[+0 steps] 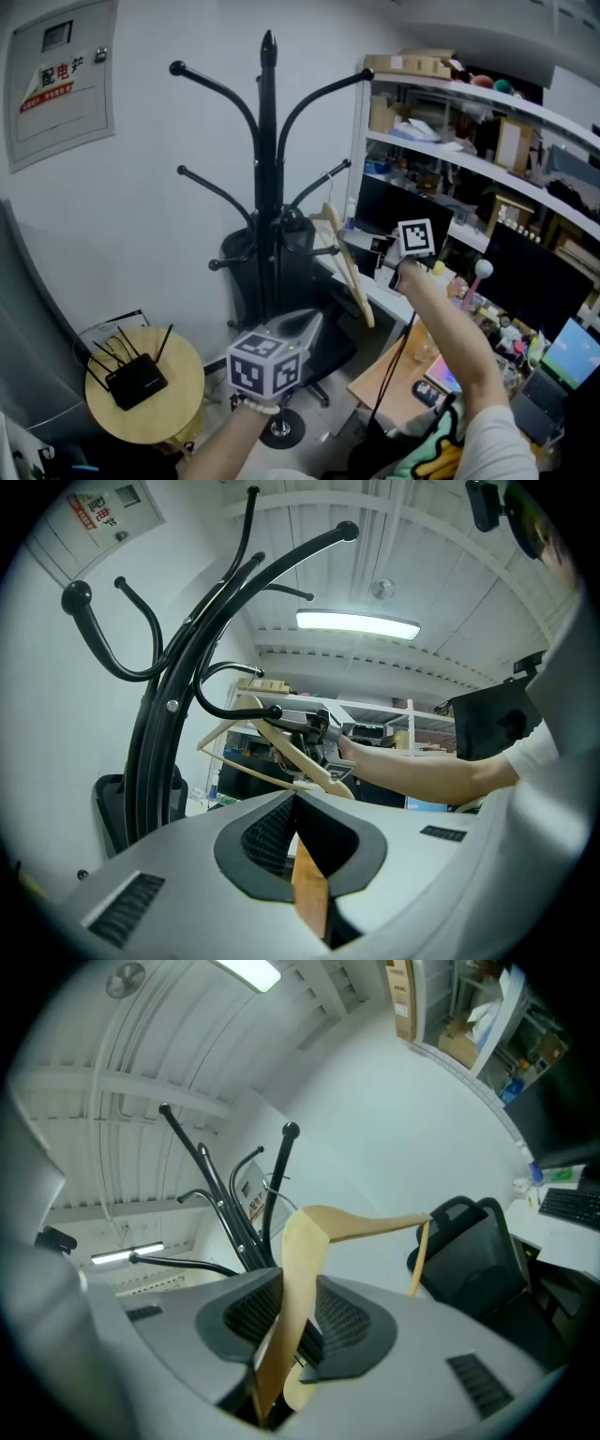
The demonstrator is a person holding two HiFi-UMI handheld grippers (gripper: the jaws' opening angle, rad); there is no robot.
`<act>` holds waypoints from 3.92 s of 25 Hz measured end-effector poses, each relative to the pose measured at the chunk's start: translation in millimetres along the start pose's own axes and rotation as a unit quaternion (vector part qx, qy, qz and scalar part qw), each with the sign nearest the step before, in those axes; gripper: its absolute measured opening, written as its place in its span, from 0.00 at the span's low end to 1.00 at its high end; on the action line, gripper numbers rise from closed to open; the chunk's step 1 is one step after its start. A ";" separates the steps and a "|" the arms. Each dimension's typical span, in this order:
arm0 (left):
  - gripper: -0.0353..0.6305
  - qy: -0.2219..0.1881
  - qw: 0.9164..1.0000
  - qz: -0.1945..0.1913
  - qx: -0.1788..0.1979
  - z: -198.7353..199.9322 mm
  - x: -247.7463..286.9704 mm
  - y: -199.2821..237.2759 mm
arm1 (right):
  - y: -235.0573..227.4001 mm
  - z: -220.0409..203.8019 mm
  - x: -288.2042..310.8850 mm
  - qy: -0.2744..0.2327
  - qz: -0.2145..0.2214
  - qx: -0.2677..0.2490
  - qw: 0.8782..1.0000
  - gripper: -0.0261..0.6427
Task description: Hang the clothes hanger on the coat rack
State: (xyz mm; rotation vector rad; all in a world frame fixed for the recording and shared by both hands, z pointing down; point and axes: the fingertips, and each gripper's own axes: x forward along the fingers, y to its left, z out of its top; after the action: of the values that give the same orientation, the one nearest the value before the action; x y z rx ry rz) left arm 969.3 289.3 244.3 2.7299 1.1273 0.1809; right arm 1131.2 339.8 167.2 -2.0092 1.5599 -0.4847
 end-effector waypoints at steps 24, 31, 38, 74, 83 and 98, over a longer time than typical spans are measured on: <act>0.04 0.003 0.999 0.032 -0.017 -14.9 -4.8 -0.1 | 4.4 -58.6 33.3 0.050 0.068 0.006 0.996 0.23; 0.04 -0.001 0.999 0.035 -0.021 -20.6 -12.9 -3.6 | 2.3 -81.5 44.1 0.073 0.074 0.005 0.995 0.23; 0.04 -0.010 0.998 0.056 -0.030 -24.8 -21.8 3.7 | 0.6 -103.1 45.0 0.087 0.081 0.021 0.993 0.23; 0.04 0.002 0.996 0.066 -0.057 -48.5 -20.6 13.2 | -23.3 -138.2 43.5 0.060 0.070 0.032 0.995 0.23; 0.04 -0.006 0.995 0.069 -0.072 -51.3 -24.6 19.9 | -30.8 -128.0 34.4 0.055 0.033 -0.004 0.998 0.36; 0.04 -0.057 0.993 0.061 -0.086 -34.7 -77.0 32.7 | -48.2 -44.5 -22.1 -0.081 -0.192 -0.003 0.978 0.03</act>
State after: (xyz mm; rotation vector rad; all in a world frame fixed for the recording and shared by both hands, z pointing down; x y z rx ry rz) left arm 931.2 216.2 281.9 2.6208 0.8722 0.1313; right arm 1136.4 361.0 233.0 -2.3017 1.0797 -0.4448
